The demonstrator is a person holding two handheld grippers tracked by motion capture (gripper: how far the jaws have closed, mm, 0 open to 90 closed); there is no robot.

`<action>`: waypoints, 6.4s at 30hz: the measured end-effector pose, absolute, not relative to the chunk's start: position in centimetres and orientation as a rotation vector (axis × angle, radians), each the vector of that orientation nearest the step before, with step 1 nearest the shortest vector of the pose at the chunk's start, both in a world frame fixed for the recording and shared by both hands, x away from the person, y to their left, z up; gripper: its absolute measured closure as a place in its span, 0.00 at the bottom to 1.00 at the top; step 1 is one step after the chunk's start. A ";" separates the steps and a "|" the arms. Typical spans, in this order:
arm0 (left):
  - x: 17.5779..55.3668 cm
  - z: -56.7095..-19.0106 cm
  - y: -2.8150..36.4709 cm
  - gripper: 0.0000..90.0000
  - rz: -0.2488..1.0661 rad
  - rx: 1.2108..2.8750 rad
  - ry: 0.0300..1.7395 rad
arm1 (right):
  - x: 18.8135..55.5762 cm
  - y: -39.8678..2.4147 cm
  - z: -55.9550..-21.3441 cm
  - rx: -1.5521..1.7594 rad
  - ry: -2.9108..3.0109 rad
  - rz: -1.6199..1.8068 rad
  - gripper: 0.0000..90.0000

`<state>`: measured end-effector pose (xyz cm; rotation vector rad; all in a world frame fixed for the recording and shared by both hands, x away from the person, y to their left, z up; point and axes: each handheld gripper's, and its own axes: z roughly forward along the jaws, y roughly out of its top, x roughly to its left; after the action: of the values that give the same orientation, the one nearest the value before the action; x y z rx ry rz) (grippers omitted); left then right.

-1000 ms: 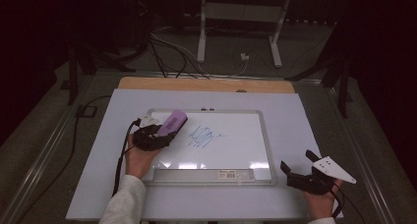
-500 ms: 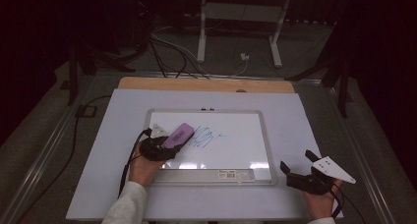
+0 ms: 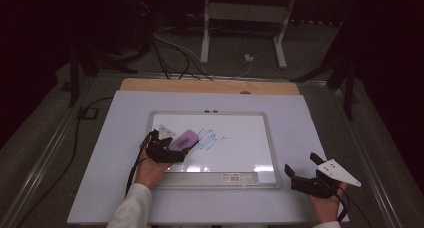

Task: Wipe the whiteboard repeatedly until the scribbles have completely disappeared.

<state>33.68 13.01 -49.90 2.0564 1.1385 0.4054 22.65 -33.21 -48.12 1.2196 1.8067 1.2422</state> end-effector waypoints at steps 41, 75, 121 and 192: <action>35.3 -50.0 12.2 0.46 0.388 2.117 1.170 | 22.6 -33.4 -48.1 1.219 1.808 1.245 0.00; 33.7 -49.7 8.2 0.47 0.413 2.210 1.069 | 22.5 -33.4 -48.1 1.216 1.808 1.238 0.00; 33.3 -49.4 5.1 0.47 0.447 2.248 1.035 | 22.6 -33.4 -48.1 1.221 1.811 1.223 0.00; 37.6 -50.1 9.5 0.46 0.501 2.070 1.316 | 22.5 -33.5 -48.2 1.225 1.808 1.223 0.00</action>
<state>37.65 9.54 -50.15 2.0696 1.3155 0.5011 22.54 -33.53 -48.15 1.2250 1.8084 1.2232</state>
